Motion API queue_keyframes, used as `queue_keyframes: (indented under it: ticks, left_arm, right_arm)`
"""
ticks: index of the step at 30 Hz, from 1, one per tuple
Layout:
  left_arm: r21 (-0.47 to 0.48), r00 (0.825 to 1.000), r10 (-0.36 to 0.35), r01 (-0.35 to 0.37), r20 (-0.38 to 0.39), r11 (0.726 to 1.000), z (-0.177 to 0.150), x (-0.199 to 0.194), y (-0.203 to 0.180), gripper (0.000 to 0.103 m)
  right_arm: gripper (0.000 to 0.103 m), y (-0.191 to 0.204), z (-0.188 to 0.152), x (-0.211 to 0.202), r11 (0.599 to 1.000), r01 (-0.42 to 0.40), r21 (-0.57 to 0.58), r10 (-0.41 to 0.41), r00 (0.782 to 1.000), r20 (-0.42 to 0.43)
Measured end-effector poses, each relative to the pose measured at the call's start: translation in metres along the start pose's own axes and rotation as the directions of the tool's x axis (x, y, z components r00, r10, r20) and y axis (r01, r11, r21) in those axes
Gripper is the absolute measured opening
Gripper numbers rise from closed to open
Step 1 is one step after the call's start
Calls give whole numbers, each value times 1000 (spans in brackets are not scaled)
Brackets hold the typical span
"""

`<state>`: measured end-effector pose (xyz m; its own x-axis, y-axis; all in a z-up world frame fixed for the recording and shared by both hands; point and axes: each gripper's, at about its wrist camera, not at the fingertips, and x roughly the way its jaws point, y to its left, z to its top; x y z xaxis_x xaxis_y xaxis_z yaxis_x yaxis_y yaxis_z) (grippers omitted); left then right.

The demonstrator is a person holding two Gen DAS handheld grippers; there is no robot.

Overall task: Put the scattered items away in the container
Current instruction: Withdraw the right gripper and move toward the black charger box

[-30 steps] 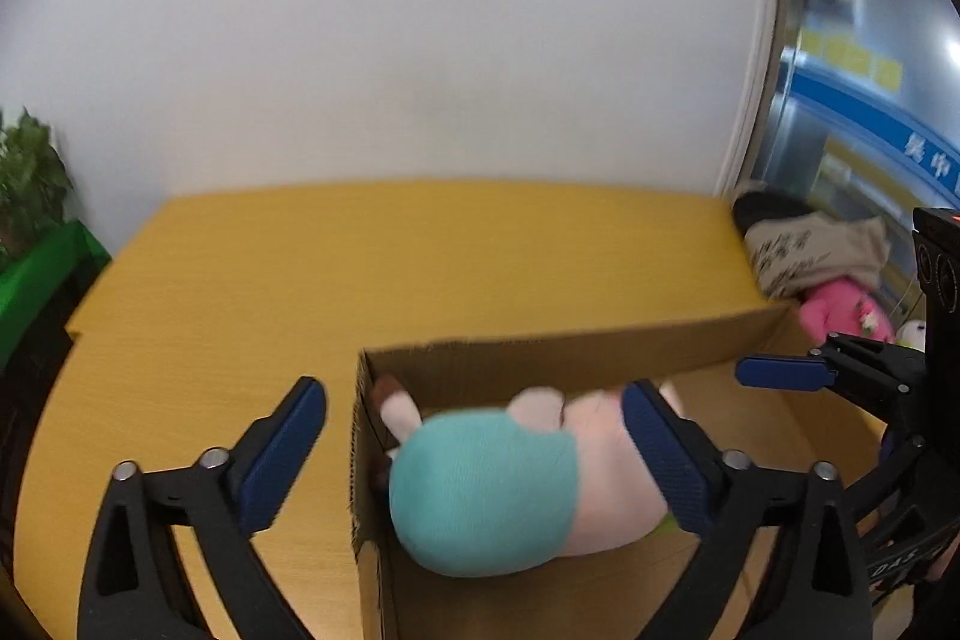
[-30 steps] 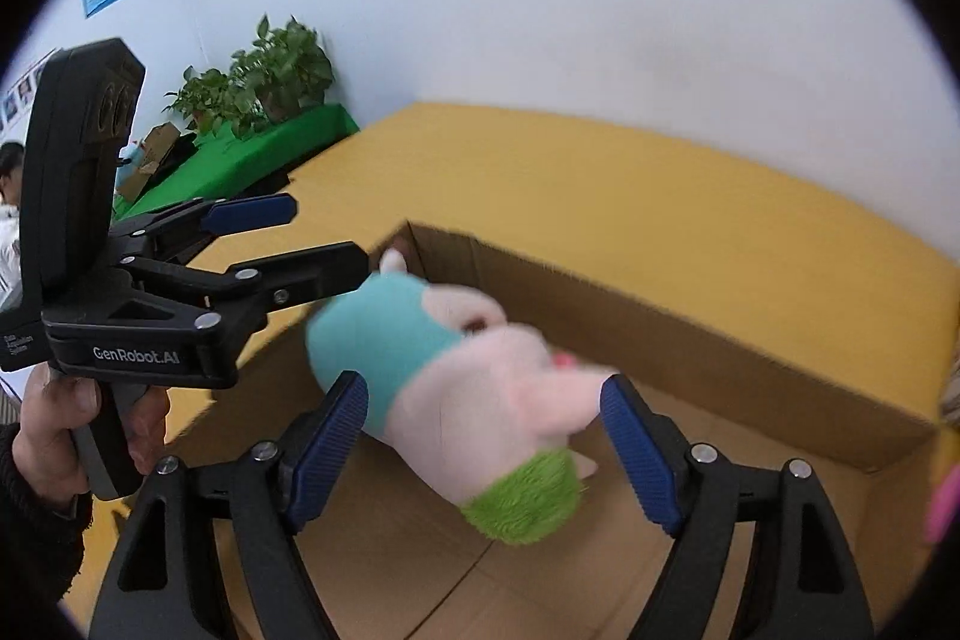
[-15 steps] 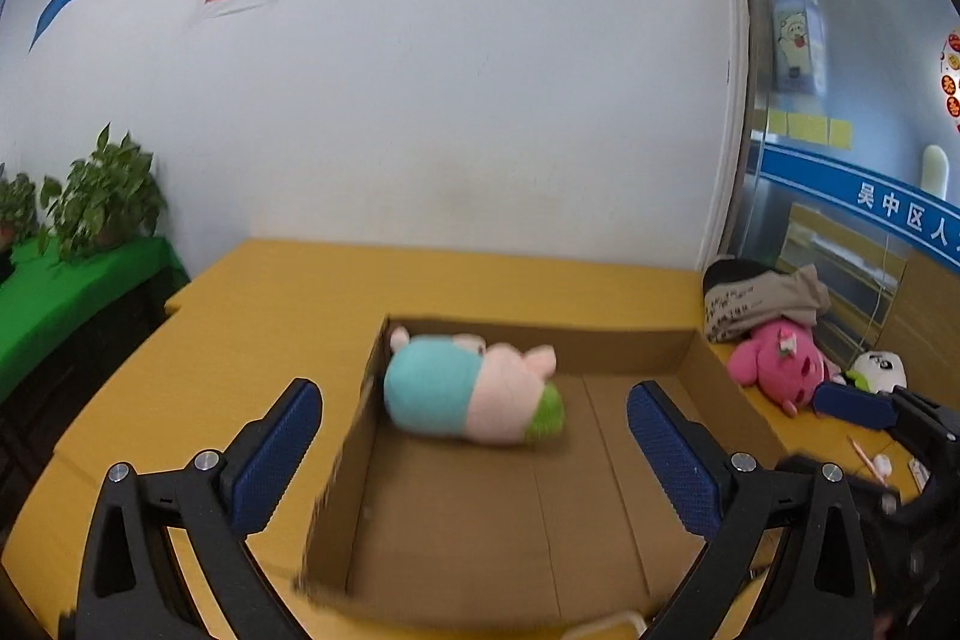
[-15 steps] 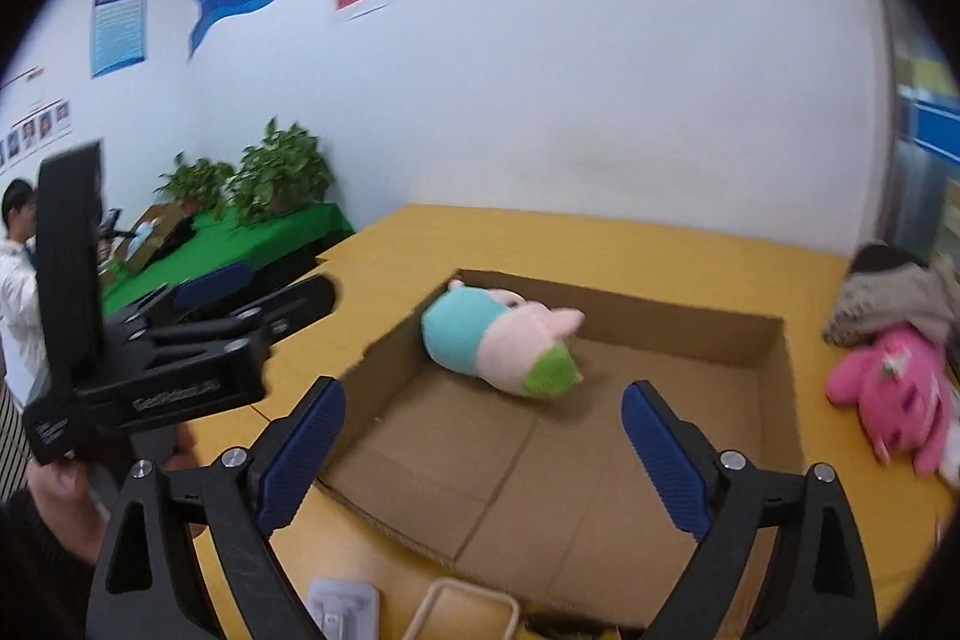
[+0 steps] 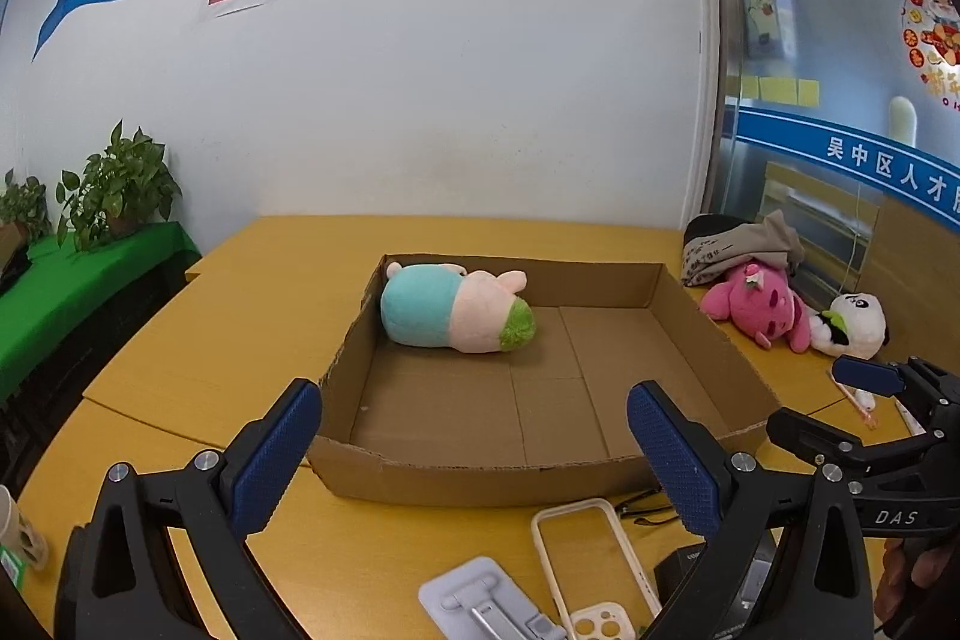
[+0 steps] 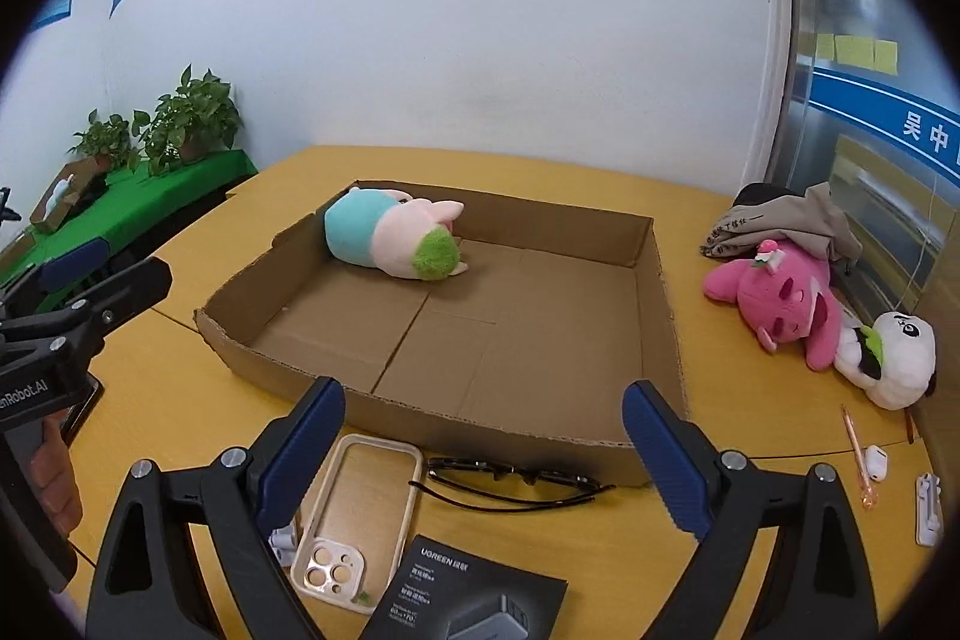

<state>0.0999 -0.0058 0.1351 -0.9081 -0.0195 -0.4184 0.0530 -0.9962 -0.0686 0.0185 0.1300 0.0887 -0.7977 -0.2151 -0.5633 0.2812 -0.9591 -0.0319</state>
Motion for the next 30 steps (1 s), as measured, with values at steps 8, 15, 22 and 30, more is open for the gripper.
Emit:
queue_keyframes:
  ticks: [8,15,22,30]
  left_arm:
    - [-9,1000,-12,12,-16,1000,-8,-6,-10,103]
    - [22,999,4,-3,-37,1000,-16,-2,-20,103]
    - [26,999,11,-10,-51,1000,-24,1,-21,103]
    - [41,996,-11,15,-88,999,-31,6,-23,103]
  right_arm:
    - [94,-7,-9,-12,1000,-2,10,1,999,33]
    - [94,-2,-14,-11,1000,-7,-20,7,1000,25]
    - [94,7,-20,-6,998,-6,-57,7,1000,14]
    - [94,9,-22,2,998,-37,-41,36,999,-16]
